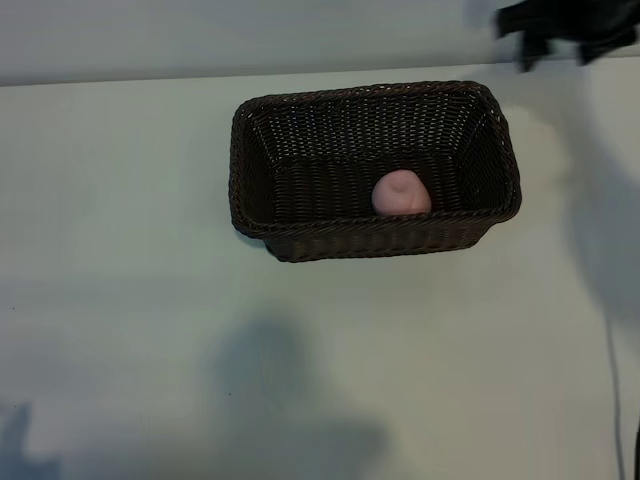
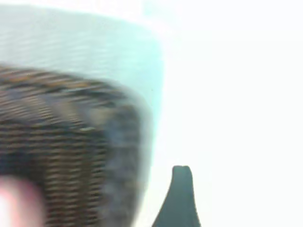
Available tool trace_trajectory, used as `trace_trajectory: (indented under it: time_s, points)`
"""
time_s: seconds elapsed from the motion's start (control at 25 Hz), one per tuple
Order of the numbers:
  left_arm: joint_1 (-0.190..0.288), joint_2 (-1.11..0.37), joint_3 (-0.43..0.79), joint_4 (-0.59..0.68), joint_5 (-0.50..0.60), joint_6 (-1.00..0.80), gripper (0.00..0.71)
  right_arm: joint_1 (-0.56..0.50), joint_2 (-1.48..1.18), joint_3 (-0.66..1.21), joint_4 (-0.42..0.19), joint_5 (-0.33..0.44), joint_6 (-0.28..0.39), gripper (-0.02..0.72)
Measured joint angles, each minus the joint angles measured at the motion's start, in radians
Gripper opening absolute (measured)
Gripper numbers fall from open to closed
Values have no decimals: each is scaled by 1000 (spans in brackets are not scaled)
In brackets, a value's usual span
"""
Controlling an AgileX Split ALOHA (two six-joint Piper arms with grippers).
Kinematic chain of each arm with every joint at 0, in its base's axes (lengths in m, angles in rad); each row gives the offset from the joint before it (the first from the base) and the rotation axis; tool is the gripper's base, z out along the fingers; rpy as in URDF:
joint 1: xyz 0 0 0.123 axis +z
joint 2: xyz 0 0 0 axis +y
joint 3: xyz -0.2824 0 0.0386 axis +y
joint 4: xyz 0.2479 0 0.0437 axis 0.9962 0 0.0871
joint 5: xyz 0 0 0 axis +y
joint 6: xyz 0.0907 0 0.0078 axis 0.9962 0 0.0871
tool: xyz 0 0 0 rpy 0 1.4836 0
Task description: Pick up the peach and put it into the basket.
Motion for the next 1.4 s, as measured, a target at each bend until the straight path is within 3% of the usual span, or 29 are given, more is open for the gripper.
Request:
trace_trajectory:
  time_s: [0.16, 0.36, 0.6, 0.84, 1.4]
  points:
    - [0, 0, 0, 0, 0, 0, 530, -80, 0, 0, -3, 8, -18, 595]
    - [0, 0, 0, 0, 0, 0, 530, -90, 0, 0, 5, 18, -38, 595]
    - [0, 0, 0, 0, 0, 0, 530, -93, -53, -1, 8, 88, -55, 595]
    - [0, 0, 0, 0, 0, 0, 530, -101, -230, -1, 0, 166, -60, 595]
    - [0, 0, 0, 0, 0, 0, 530, -101, -767, -1, -14, 194, -26, 595]
